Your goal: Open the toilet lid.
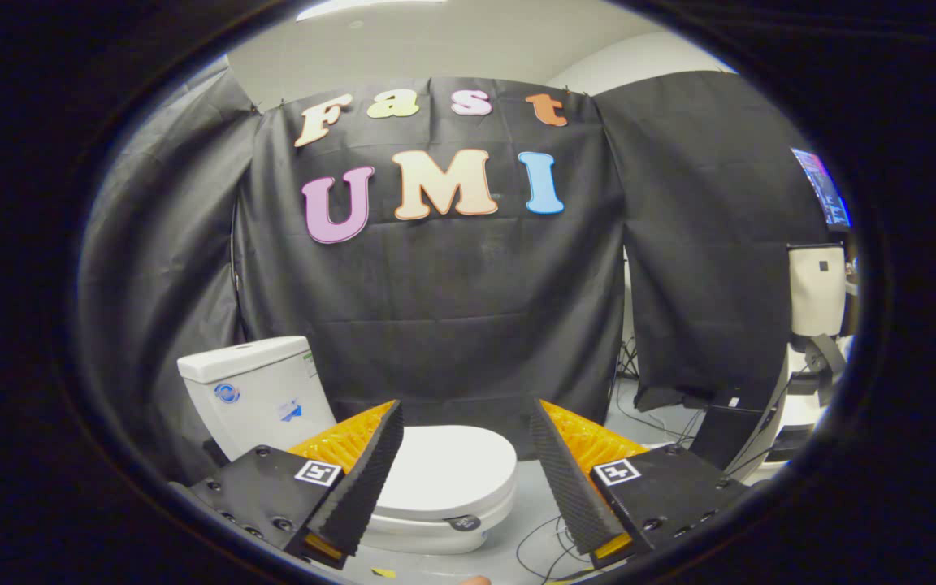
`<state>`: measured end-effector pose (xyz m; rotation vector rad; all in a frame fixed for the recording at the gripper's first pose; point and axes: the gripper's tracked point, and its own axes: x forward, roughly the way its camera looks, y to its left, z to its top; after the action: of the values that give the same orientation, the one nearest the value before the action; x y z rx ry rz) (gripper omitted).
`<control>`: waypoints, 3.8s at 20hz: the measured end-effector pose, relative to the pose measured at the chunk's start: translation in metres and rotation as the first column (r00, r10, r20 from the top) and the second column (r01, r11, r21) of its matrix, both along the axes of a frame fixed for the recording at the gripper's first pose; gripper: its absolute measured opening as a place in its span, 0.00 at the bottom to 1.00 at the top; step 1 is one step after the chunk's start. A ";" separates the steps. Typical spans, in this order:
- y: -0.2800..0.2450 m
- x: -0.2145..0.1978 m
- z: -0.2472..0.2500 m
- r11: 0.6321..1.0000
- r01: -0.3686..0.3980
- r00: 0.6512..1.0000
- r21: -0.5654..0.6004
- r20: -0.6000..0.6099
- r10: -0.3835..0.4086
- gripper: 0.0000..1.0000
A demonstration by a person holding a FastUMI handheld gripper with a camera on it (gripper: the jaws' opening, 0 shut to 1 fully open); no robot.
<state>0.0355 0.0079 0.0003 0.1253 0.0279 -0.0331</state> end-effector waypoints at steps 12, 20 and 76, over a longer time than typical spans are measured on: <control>-0.004 0.064 -0.025 0.864 0.291 0.955 0.410 -0.076 -0.286 0.92; -0.003 0.067 -0.122 0.627 0.391 0.899 0.674 -0.133 -0.418 0.92; 0.125 0.082 -0.078 0.919 0.297 0.950 0.258 -0.179 -0.257 0.01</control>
<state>0.1180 0.1328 -0.0777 0.4129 0.1575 -0.3242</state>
